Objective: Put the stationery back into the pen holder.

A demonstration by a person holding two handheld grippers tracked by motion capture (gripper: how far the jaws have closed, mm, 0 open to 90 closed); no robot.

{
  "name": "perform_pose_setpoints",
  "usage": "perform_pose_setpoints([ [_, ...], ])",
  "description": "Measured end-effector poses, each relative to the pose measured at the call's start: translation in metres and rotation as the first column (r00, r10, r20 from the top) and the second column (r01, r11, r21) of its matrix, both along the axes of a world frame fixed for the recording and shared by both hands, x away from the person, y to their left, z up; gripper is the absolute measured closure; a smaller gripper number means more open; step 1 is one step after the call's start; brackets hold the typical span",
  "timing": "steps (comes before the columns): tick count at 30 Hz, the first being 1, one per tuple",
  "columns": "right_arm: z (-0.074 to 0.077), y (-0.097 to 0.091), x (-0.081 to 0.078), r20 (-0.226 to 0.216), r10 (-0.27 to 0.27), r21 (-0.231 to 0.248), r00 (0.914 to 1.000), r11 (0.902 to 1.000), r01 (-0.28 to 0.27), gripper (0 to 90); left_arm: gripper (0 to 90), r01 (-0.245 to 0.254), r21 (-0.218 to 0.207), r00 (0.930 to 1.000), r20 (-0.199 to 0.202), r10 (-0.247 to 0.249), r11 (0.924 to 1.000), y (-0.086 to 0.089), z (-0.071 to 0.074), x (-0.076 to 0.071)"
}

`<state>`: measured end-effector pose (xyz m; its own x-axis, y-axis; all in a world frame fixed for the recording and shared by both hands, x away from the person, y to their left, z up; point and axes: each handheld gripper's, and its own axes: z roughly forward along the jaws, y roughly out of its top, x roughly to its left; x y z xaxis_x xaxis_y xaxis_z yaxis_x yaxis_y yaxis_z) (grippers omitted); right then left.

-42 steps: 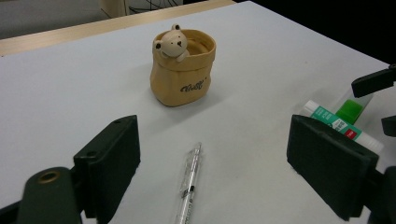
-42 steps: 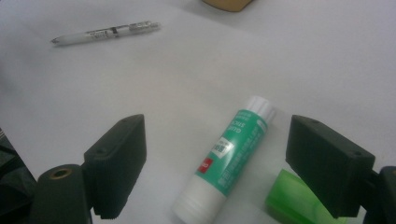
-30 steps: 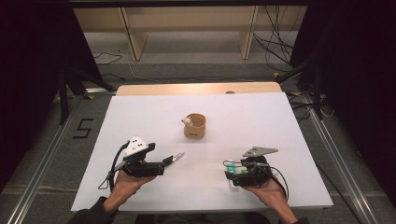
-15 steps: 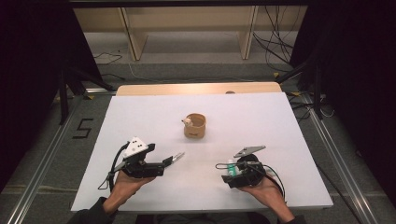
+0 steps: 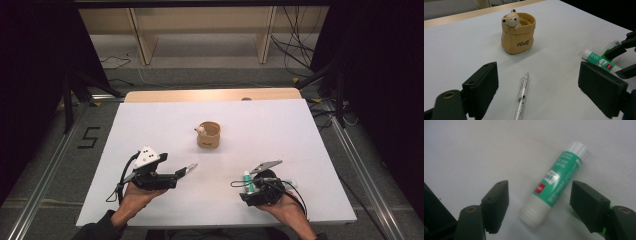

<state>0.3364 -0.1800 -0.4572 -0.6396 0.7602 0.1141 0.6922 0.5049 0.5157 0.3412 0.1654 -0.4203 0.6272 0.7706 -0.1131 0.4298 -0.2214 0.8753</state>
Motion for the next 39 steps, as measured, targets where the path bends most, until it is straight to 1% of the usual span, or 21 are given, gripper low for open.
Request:
perform_pose_setpoints([
  [4,-0.002,-0.001,0.000,-0.013,0.000,-0.005,0.9999,1.0000,0.000,34.8,16.1,0.005,0.002,1.0000,0.001,-0.005,1.0000,-0.001,0.000,0.000],
  [10,-0.005,0.001,0.001,-0.035,-0.011,-0.026,0.9993,0.9996,0.010,37.1,16.1,0.009,0.006,1.0000,-0.001,-0.009,0.9999,-0.001,-0.001,0.001],
  [14,-0.007,0.003,0.003,-0.045,-0.009,-0.042,0.9990,0.9991,0.007,38.1,16.1,0.008,0.004,1.0000,-0.002,-0.008,1.0000,-0.002,-0.001,0.001],
  [19,-0.010,0.007,0.003,-0.047,-0.006,-0.064,0.9989,0.9979,0.003,40.6,16.1,0.009,0.003,1.0000,-0.001,-0.009,1.0000,-0.003,-0.001,0.001],
  [25,-0.009,0.010,0.004,-0.050,0.007,-0.097,0.9987,0.9953,-0.012,44.1,16.1,0.012,0.003,0.9999,0.000,-0.012,0.9999,-0.003,-0.001,0.001],
  [29,-0.008,0.013,0.006,-0.050,0.021,-0.121,0.9985,0.9923,-0.027,48.8,16.1,0.013,0.003,0.9999,-0.001,-0.013,0.9999,-0.003,-0.001,0.001],
  [31,-0.007,0.014,0.006,-0.048,0.026,-0.139,0.9985,0.9898,-0.032,53.9,16.1,0.014,0.004,0.9999,-0.001,-0.014,0.9999,-0.003,-0.001,0.001],
  [34,-0.007,0.016,0.006,-0.033,0.031,-0.170,0.9990,0.9849,-0.036,61.0,16.1,0.015,0.004,0.9999,0.001,-0.015,0.9999,-0.003,-0.001,0.001],
  [39,-0.006,0.019,0.004,-0.026,0.056,-0.201,0.9981,0.9778,-0.060,65.3,16.1,0.017,0.007,0.9999,-0.002,-0.017,0.9998,-0.004,-0.002,0.001],
])
